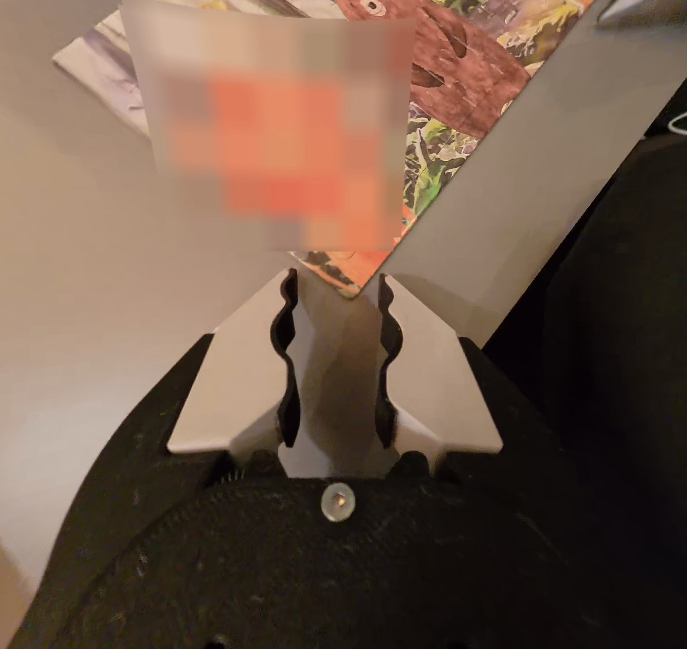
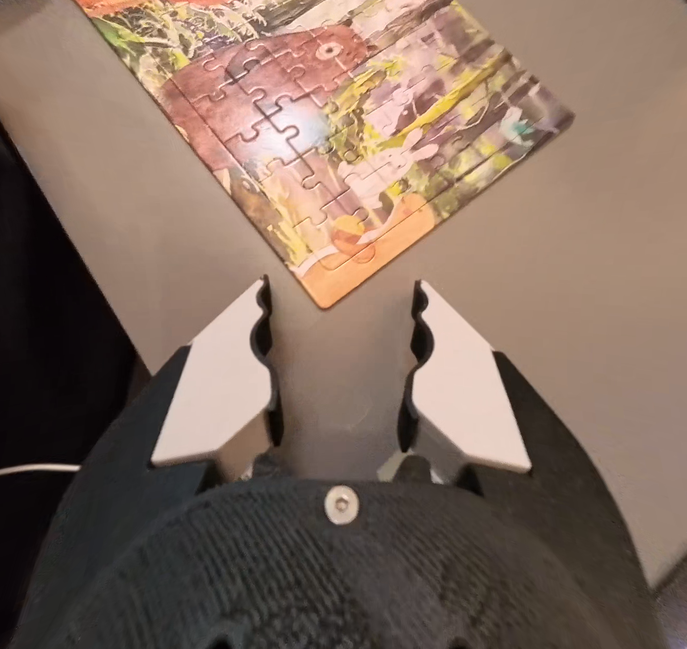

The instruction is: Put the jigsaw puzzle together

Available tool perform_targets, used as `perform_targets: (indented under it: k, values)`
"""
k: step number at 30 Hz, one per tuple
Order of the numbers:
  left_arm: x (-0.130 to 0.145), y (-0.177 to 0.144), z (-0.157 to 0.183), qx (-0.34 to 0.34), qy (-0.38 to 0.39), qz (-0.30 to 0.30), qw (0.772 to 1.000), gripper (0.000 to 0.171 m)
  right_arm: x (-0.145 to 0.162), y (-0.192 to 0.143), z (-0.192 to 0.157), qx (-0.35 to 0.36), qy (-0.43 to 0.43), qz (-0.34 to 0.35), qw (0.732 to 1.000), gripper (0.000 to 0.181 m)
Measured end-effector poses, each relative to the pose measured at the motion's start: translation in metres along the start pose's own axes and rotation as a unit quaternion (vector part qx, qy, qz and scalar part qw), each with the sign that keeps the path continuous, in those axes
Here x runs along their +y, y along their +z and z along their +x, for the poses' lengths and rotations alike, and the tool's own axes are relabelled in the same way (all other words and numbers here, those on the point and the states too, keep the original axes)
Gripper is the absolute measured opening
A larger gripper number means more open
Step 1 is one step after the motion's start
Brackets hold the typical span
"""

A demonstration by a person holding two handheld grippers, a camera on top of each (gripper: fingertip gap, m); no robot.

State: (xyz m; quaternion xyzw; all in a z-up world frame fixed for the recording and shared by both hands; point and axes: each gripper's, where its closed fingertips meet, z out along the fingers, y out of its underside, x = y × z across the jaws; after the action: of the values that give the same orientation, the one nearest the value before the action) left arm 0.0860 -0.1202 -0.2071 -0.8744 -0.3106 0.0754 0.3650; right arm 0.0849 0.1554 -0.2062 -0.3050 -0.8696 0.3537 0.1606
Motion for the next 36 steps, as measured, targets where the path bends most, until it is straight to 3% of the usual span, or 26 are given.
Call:
perform_targets:
  k: [3,7,18,24,27,30,33,36]
  values:
    - [0.003,0.002,0.002,-0.005,-0.012,0.019,1.0,0.046,0.004,0.001,-0.003,-0.011,0.03,0.005,0.999,0.072]
    - [-0.003,0.009,0.001,-0.021,0.007,0.027,0.999,0.046,-0.006,0.01,-0.007,-0.011,0.028,0.024,0.999,0.049]
    - [-0.024,0.024,-0.036,-0.037,-0.007,0.021,0.999,0.048,-0.023,0.028,0.016,0.022,0.05,0.01,0.998,0.048]
    - [-0.026,0.025,-0.037,-0.041,-0.012,0.021,0.999,0.048,-0.024,0.028,0.017,0.034,0.048,0.015,0.998,0.046]
    - [-0.023,0.025,-0.036,-0.049,0.004,0.016,0.999,0.049,-0.025,0.028,0.012,0.036,0.036,0.021,0.998,0.037]
    - [-0.027,0.016,-0.043,-0.082,0.049,0.002,0.995,0.045,-0.025,0.024,0.02,0.064,0.02,0.007,0.998,0.055]
    - [-0.054,-0.007,-0.054,-0.11,0.08,0.052,0.989,0.036,-0.038,0.016,0.025,0.059,0.03,0.031,0.997,0.05]
    - [-0.063,-0.002,-0.043,-0.05,0.067,0.051,0.995,0.021,-0.048,0.02,0.028,0.044,0.054,0.043,0.997,0.039]
